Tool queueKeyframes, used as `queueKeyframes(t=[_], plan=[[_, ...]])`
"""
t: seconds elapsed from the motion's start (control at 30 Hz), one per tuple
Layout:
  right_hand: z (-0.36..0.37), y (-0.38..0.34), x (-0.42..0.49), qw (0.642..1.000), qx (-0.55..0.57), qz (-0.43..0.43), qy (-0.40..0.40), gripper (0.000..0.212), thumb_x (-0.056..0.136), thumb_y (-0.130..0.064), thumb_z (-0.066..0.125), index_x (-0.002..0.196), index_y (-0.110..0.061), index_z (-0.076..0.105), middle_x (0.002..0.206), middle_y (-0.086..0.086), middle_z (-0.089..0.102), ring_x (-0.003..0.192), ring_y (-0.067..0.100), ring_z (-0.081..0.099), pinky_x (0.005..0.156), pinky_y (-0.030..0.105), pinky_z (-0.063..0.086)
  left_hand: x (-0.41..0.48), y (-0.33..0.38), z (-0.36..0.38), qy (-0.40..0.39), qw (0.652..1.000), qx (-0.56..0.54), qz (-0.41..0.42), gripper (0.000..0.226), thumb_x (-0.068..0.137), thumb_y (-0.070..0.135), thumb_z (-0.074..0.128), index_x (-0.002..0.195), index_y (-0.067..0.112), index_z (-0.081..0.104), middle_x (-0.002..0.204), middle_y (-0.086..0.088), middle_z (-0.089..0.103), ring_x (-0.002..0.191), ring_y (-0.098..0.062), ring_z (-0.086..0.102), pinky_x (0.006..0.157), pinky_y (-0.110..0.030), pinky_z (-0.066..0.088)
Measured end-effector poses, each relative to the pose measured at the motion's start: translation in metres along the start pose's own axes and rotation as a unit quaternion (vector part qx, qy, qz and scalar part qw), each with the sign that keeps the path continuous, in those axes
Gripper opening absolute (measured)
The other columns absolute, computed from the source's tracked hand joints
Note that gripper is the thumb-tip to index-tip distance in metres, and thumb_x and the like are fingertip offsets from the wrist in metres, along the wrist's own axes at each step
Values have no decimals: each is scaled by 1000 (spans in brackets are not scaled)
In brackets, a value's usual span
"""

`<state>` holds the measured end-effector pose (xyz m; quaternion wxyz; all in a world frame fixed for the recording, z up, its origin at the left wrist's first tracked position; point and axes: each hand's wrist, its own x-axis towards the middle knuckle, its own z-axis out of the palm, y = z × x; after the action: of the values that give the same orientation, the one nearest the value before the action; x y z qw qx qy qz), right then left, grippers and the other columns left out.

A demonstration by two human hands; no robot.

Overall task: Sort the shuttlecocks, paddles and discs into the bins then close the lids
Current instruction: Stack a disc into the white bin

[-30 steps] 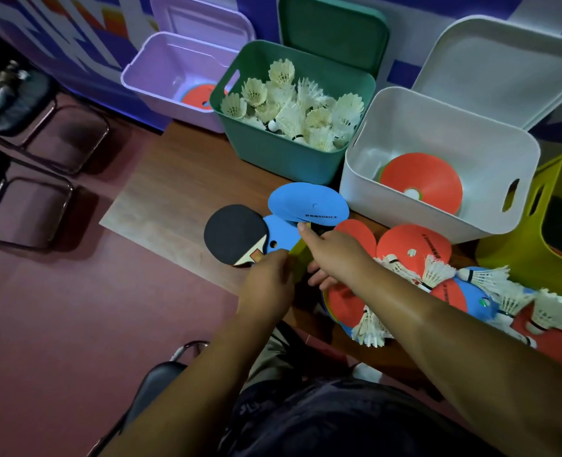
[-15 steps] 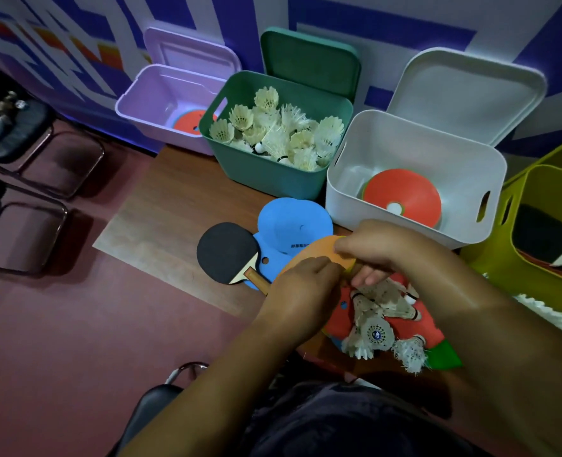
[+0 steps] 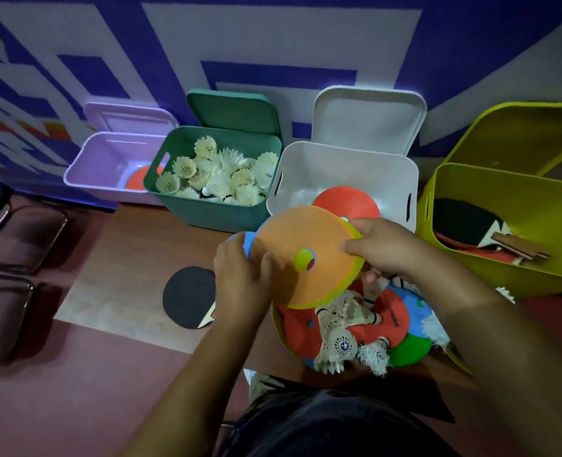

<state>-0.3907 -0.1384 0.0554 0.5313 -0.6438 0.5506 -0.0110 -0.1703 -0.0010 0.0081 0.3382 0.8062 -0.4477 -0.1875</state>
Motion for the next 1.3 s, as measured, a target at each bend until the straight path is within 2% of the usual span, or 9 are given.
queueKeyframes(t=[0.13, 0.23, 0.33, 0.5, 0.6, 0.73, 0.97, 1.17, 1.3], plan=[[-18, 4, -15, 999, 22, -26, 43, 22, 107, -27, 61, 128, -31, 63, 88, 3, 72, 45, 23, 65, 42, 25, 49, 12, 22, 5, -92, 987, -104, -77, 45, 106, 29, 55, 150, 25, 49, 125, 9, 62, 112, -17, 63, 90, -39, 50], [-26, 11, -23, 997, 38, -24, 65, 23, 106, -33, 62, 128, -33, 65, 95, 1, 74, 55, 37, 69, 58, 45, 62, 14, 38, 13, -87, 983, -144, -75, 44, 104, 22, 55, 148, 28, 52, 121, 8, 67, 99, -6, 65, 84, -35, 51], [-29, 22, -30, 993, 79, -25, 80, 20, 104, -35, 64, 124, -35, 66, 101, 3, 75, 71, 50, 73, 68, 64, 62, 18, 48, 24, -93, 980, -160, -69, 43, 101, 16, 58, 142, 28, 61, 118, 8, 71, 99, 0, 66, 77, -26, 51], [-30, 44, -36, 986, 133, -4, 100, 25, 99, -37, 65, 123, -31, 64, 110, 7, 72, 78, 47, 75, 69, 71, 59, 25, 57, 36, -115, 972, -195, -62, 42, 92, 19, 61, 130, 34, 71, 101, 6, 76, 92, -6, 68, 82, -32, 54], [-29, 52, -38, 980, 173, 10, 103, 24, 104, -25, 62, 128, -21, 61, 118, 10, 69, 80, 39, 77, 67, 52, 66, 29, 62, 40, -114, 970, -207, -61, 42, 92, 10, 61, 120, 40, 72, 97, 12, 77, 95, -8, 71, 86, -35, 57], [-25, 58, -42, 971, 208, -1, 121, 26, 108, -8, 53, 132, -14, 60, 119, 18, 69, 64, 17, 73, 51, 23, 55, 35, 67, 46, -120, 967, -212, -77, 43, 91, 6, 58, 123, 31, 72, 96, 11, 78, 95, -9, 73, 85, -37, 60], [-19, 71, -44, 928, 317, -4, 195, 21, 107, -13, 59, 124, -2, 65, 118, 30, 69, 82, 29, 74, 60, 30, 64, 50, 71, 60, -165, 963, -183, -109, 34, 86, 31, 58, 116, 31, 73, 95, 7, 78, 97, -24, 75, 86, -57, 63], [-17, 81, -36, 913, 339, 26, 226, 22, 107, -19, 61, 122, -5, 67, 119, 46, 58, 79, 39, 67, 56, 30, 63, 55, 82, 71, -174, 953, -217, -123, 23, 97, 25, 59, 114, 22, 75, 102, -7, 75, 95, -32, 74, 65, -45, 65], [-21, 80, -32, 909, 339, 27, 240, 19, 108, -10, 53, 120, -4, 67, 104, 35, 69, 73, 36, 68, 51, 25, 59, 61, 87, 72, -187, 955, -206, -102, 24, 102, 23, 55, 119, 20, 72, 101, -7, 76, 87, -24, 75, 63, -38, 64]])
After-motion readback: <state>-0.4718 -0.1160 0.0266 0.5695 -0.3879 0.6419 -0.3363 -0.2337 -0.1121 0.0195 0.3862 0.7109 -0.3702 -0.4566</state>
